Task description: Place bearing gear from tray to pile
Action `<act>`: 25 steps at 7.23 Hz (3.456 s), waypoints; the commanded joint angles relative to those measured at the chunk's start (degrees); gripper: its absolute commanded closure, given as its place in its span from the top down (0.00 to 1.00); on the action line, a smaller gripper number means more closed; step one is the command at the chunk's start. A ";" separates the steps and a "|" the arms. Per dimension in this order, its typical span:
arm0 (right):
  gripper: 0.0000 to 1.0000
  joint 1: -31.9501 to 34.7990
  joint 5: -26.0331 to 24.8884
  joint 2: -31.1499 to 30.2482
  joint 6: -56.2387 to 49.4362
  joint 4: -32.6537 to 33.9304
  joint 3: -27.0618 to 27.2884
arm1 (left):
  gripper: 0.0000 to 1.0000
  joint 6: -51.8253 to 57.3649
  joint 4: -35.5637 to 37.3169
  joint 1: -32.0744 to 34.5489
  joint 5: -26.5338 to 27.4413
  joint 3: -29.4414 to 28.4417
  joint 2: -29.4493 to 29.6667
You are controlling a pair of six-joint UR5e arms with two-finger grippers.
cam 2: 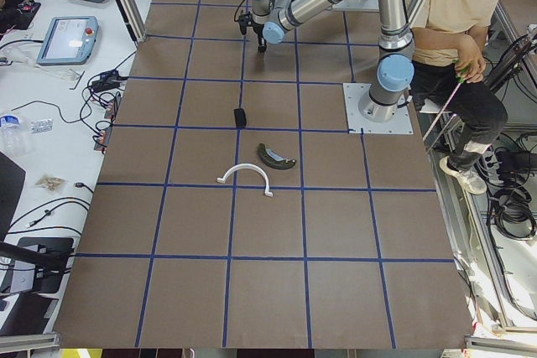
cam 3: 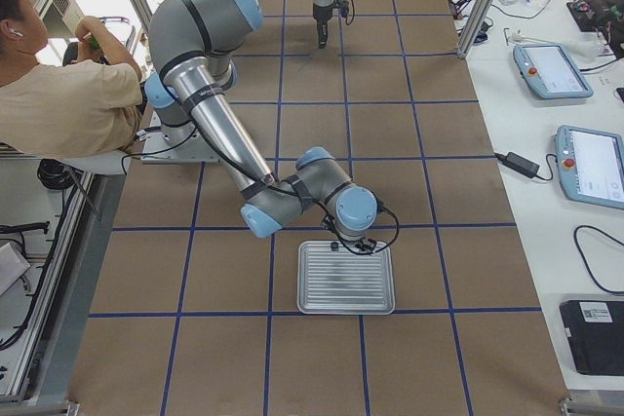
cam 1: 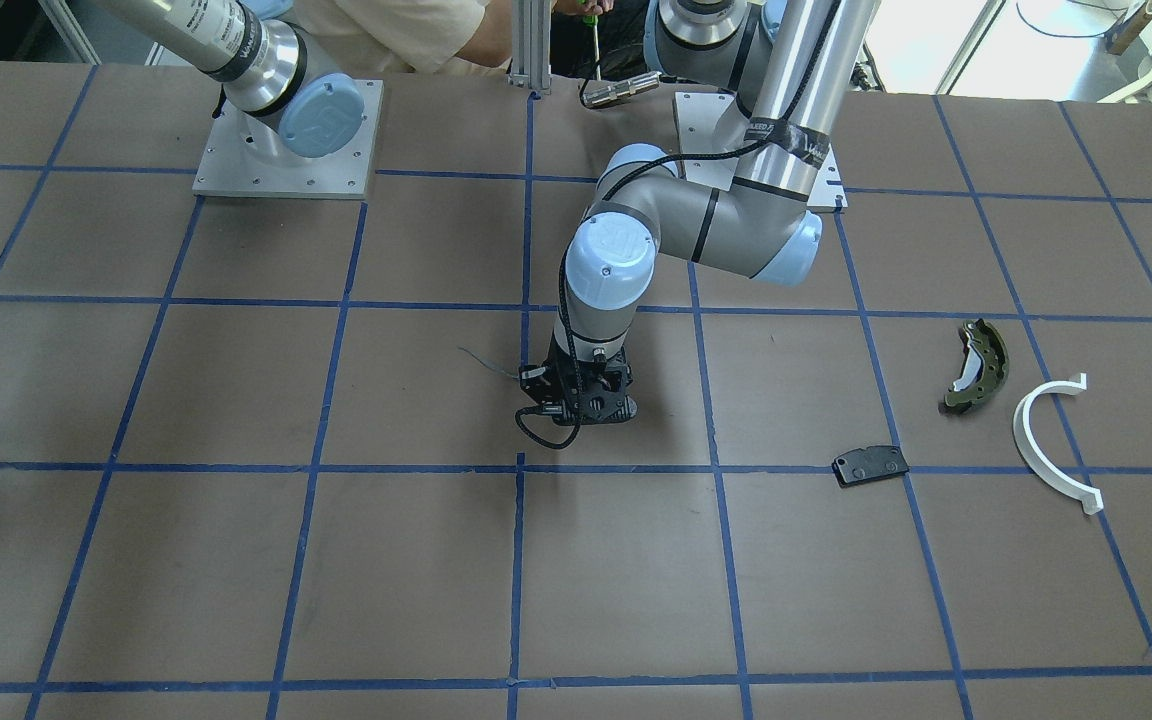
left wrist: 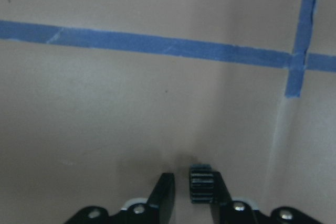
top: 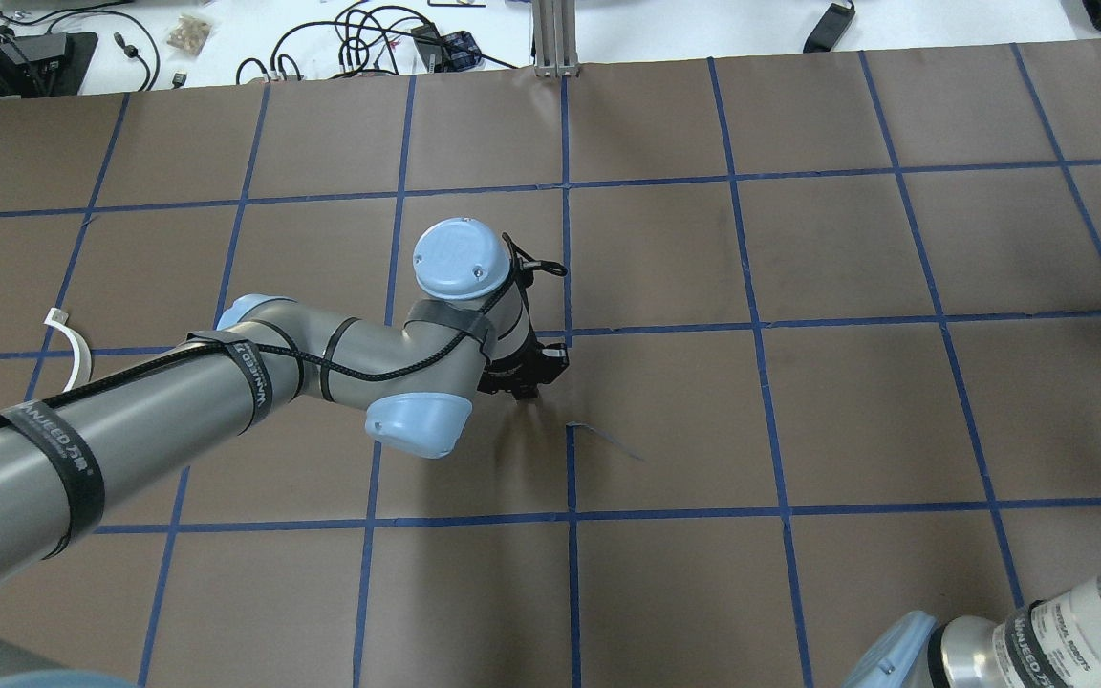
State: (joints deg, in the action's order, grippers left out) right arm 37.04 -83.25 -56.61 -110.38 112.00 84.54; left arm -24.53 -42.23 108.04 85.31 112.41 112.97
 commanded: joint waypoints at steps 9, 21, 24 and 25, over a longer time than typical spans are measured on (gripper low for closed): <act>0.78 0.05 -4.64 3.44 -1.94 -0.47 0.01 | 0.00 50.69 -11.91 -39.72 9.09 6.50 -11.11; 0.00 0.66 -8.69 0.64 -0.97 -4.23 -0.52 | 1.00 27.93 -45.03 -24.67 8.56 -18.47 -13.91; 0.00 3.37 -8.16 -2.53 4.88 -8.55 -0.35 | 1.00 25.59 -57.39 -20.42 6.63 -25.74 -22.94; 0.00 5.22 -7.11 -3.76 12.05 -9.68 -0.08 | 1.00 25.49 -57.17 -20.24 6.45 -25.06 -24.62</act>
State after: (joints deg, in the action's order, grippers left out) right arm 40.25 -91.22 -58.95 -105.19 103.46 84.19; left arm 1.43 -97.41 87.21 92.16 87.80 91.31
